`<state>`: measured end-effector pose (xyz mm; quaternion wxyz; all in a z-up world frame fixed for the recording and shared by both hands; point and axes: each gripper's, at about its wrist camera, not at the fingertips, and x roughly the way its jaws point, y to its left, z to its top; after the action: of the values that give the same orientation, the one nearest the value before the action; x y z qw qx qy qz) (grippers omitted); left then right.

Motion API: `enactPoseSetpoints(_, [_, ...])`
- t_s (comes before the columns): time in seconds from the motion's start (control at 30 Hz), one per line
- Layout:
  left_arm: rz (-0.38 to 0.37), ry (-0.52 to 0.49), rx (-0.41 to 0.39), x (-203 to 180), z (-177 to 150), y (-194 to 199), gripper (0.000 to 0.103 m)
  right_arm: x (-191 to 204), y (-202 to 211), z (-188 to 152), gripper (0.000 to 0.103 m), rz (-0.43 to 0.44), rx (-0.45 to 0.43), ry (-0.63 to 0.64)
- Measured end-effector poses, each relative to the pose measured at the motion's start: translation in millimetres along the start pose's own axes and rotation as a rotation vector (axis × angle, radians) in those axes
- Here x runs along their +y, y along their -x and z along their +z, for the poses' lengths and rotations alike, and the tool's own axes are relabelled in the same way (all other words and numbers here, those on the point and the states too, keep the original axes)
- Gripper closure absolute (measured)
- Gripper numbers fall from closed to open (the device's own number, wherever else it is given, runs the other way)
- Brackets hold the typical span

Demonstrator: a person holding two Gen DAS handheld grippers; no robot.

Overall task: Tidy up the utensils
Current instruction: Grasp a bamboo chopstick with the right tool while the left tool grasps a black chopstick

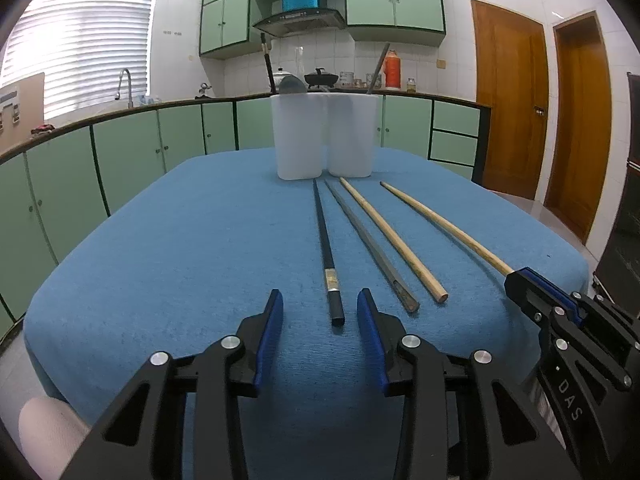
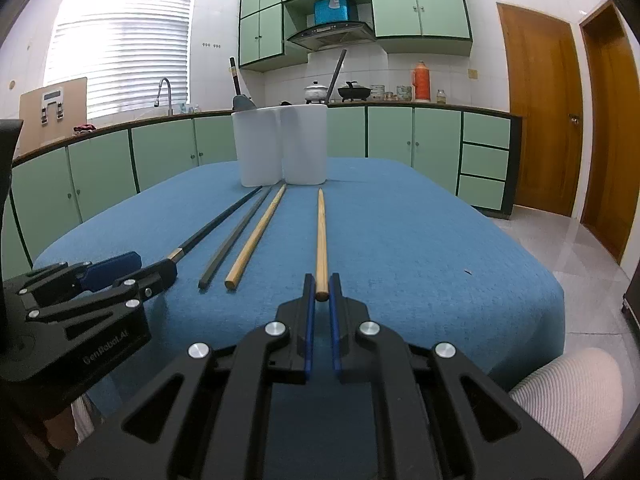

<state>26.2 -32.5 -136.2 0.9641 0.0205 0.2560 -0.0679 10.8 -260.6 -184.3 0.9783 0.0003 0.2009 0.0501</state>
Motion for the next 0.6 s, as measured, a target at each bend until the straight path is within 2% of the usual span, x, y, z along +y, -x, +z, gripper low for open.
enactPoseSetpoints(0.03, [0.002,0.003,-0.001,-0.2,-0.5,0.4,0.070,0.1,-0.1,0.0,0.097,0.000,0.000,0.000])
enactPoseSetpoints(0.1, [0.005,0.004,-0.004,-2.8,-0.7,0.3,0.083,0.1,-0.1,-0.1,0.097,-0.001,0.000,-0.001])
enactPoseSetpoints(0.23, [-0.002,0.005,-0.002,-5.9,-0.5,0.1,0.095,0.4,-0.1,0.1,0.097,-0.001,-0.001,-0.003])
enactPoseSetpoints(0.43, [0.000,0.010,-0.002,-7.1,1.9,4.0,0.097,-0.3,1.3,1.7,0.097,0.001,-0.006,-0.001])
enactPoseSetpoints(0.6, [0.005,-0.009,-0.036,-7.5,9.4,15.1,0.097,-2.8,7.6,8.9,0.097,0.003,-0.031,0.002])
